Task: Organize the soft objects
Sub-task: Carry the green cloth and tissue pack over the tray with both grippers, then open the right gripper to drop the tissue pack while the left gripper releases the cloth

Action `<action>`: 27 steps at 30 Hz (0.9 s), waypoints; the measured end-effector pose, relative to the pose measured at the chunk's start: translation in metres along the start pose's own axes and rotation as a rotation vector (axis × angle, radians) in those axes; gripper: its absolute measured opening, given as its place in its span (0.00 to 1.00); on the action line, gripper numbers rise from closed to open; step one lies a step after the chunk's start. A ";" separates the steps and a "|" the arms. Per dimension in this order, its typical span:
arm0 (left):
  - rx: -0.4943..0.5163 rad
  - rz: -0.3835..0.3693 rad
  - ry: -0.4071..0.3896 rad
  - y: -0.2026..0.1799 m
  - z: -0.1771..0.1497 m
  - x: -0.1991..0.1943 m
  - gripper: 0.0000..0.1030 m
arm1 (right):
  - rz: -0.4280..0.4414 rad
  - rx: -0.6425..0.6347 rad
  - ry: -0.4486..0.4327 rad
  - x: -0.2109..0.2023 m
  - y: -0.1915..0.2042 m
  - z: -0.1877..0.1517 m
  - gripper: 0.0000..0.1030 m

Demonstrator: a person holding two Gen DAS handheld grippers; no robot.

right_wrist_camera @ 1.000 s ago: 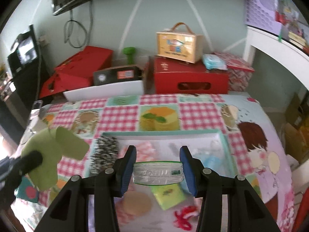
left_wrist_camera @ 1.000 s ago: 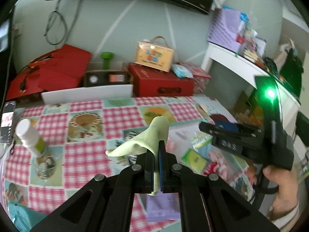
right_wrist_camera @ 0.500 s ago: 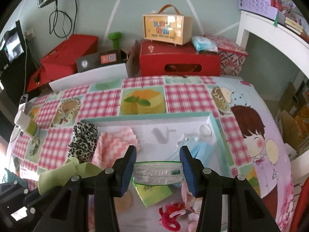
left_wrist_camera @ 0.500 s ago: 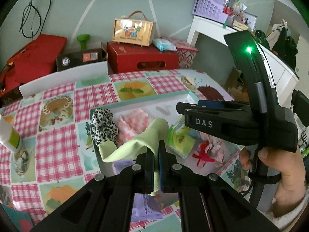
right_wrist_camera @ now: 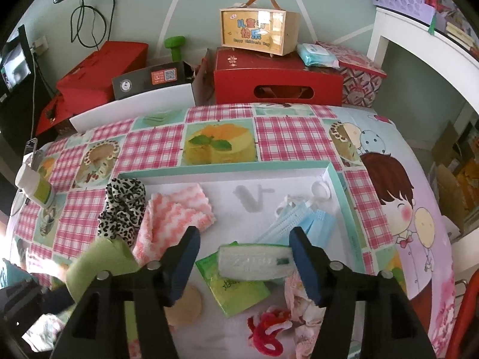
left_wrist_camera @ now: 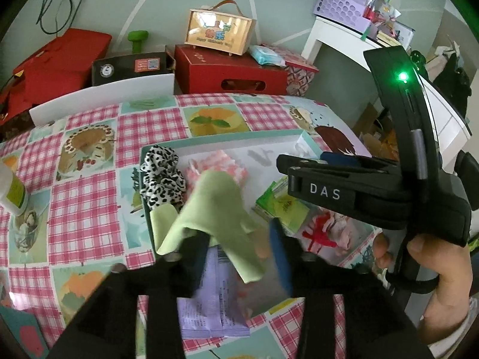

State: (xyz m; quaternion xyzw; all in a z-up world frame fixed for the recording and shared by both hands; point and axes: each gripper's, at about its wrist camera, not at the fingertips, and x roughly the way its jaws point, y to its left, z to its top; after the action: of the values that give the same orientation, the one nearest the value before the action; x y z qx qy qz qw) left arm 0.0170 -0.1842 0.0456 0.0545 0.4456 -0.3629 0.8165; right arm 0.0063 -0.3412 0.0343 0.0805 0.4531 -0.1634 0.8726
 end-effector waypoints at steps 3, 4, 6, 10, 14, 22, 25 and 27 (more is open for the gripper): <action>-0.005 0.002 -0.008 0.002 0.001 -0.003 0.43 | -0.006 -0.005 0.000 -0.001 0.001 0.000 0.67; -0.014 0.007 -0.008 0.004 0.001 -0.004 0.43 | -0.009 -0.006 0.001 -0.001 0.001 0.001 0.68; -0.032 0.014 -0.006 0.009 0.002 -0.004 0.45 | -0.015 -0.007 0.003 0.000 0.001 0.000 0.71; -0.087 0.042 0.006 0.023 0.004 -0.005 0.57 | -0.031 -0.009 0.009 0.001 0.001 0.001 0.82; -0.143 0.096 0.008 0.039 0.003 -0.004 0.65 | -0.062 -0.014 0.027 0.006 0.001 0.000 0.90; -0.259 0.232 0.005 0.073 -0.002 -0.001 0.92 | -0.078 -0.013 0.053 0.012 0.003 -0.002 1.00; -0.283 0.255 0.013 0.081 -0.003 -0.001 0.92 | -0.076 -0.022 0.065 0.013 0.007 -0.004 1.00; -0.289 0.274 0.016 0.084 -0.005 -0.002 0.92 | -0.074 -0.028 0.068 0.013 0.009 -0.005 1.00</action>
State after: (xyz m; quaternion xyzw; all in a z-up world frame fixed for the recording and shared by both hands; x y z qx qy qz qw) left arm 0.0672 -0.1199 0.0246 -0.0004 0.4882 -0.1800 0.8540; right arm 0.0129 -0.3341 0.0208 0.0572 0.4876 -0.1862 0.8511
